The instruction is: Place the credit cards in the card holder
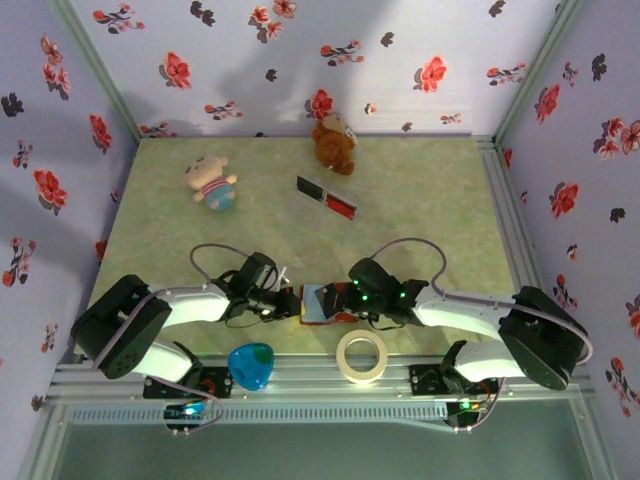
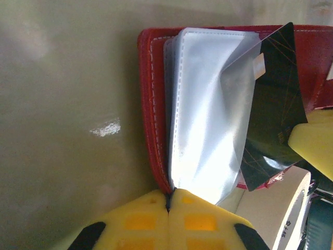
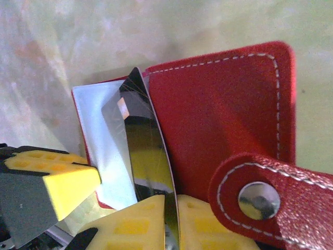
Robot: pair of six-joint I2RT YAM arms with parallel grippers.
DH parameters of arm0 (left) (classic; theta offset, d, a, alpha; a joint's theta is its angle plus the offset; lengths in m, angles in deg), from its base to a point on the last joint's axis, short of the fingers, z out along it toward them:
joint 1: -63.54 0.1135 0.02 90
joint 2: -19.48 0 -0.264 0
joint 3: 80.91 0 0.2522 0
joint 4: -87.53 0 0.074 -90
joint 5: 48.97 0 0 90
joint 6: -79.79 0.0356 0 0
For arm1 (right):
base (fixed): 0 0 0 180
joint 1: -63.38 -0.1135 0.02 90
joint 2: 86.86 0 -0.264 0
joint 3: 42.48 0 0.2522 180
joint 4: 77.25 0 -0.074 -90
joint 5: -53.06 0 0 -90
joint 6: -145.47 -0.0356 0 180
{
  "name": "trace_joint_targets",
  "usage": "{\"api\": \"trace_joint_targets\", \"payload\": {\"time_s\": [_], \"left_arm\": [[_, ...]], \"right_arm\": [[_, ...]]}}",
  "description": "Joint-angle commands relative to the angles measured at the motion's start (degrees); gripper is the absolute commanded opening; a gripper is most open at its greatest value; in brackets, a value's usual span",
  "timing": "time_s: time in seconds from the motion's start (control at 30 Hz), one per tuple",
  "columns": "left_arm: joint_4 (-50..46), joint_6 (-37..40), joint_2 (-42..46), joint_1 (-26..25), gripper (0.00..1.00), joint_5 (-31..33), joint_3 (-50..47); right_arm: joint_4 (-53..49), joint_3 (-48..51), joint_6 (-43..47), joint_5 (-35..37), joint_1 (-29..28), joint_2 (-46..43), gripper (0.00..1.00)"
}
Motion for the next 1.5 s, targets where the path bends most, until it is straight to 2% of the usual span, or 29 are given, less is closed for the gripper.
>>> {"api": "trace_joint_targets", "payload": {"time_s": [0.0,0.43,0.63,0.73,1.0,1.47], "left_arm": [[-3.36,-1.04,-1.50,-1.92,0.06,1.12,-0.95],[-2.33,-2.31,-2.08,-3.05,0.07,1.48,-1.35],[-3.88,-1.37,-2.07,-3.07,0.06,1.74,-1.11],[-3.95,-1.34,-1.34,-3.07,0.05,2.05,-1.35],[-5.13,-0.96,-0.90,-3.34,0.05,2.08,-0.87],[-3.65,-2.50,-0.60,-3.78,0.07,2.09,-1.48]], "right_arm": [[1.41,1.00,-1.60,1.26,-1.06,1.61,0.11],[3.88,0.82,-2.16,2.36,-2.47,4.14,0.15],[-7.30,-1.89,4.40,7.53,-2.47,0.16,0.14],[-9.01,-2.95,7.34,8.35,-2.46,-0.65,0.10],[-3.13,-1.29,6.85,6.99,-2.82,3.66,0.06],[2.30,-1.11,3.00,4.20,-5.10,5.49,0.11]]}}
